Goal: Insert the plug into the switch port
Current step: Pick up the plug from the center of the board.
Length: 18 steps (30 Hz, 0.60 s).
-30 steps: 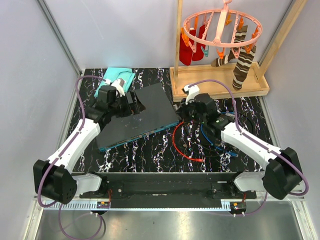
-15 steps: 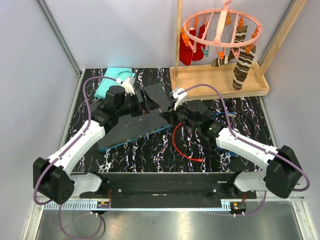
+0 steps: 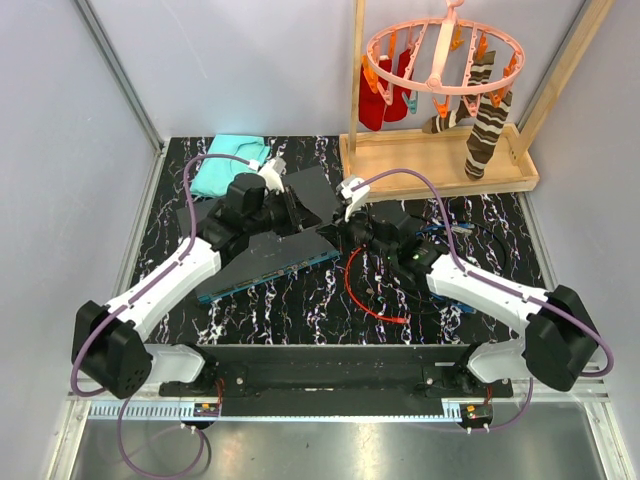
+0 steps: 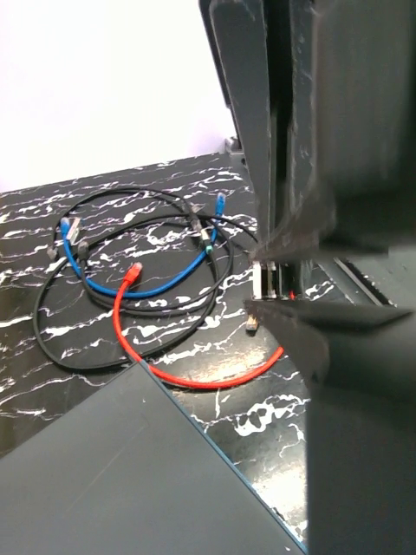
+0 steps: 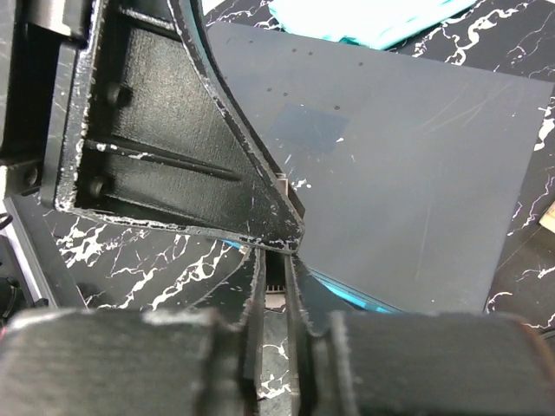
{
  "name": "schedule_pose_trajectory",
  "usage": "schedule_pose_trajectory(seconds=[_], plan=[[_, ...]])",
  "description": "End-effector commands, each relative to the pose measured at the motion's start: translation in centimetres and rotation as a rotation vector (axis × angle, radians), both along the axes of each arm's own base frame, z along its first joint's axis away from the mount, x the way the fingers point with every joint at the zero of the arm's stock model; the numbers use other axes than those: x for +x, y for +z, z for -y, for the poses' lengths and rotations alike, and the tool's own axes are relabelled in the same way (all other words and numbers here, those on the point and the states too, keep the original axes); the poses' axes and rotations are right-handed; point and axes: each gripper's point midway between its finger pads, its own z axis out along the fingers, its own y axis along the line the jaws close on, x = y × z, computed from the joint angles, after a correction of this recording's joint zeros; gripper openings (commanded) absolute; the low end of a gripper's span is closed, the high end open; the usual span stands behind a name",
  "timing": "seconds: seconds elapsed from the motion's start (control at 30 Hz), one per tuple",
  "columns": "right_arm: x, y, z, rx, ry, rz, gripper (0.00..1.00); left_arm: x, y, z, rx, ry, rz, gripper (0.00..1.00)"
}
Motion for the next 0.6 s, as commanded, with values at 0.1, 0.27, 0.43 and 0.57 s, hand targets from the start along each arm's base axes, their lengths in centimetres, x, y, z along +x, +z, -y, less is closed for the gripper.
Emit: schedule_pose_trajectory(seconds=[0.1, 0.27, 0.43, 0.57], plan=[[-0.2, 2.2, -1.0, 0.122, 0.023, -0.016, 0.40, 0.7, 2.6, 0.2, -0.028, -0.028, 0.136, 0.00], [-1.2, 3.2, -0.2, 0.277, 0.164, -0.185, 0.56, 1.3, 3.9, -1.9, -0.154, -0.015, 0.213, 0.00], [-1.9, 4.1, 0.7, 0.408, 0.254, -0.288, 0.69, 0.4, 5.4, -3.3, -0.221, -0.016, 0.305, 0.00], [-2.1, 5.2, 0.7, 0.505, 0.346, -0.316, 0.73, -0.2, 7.2, -3.1, -0.308, -0.033, 0.355, 0.00]])
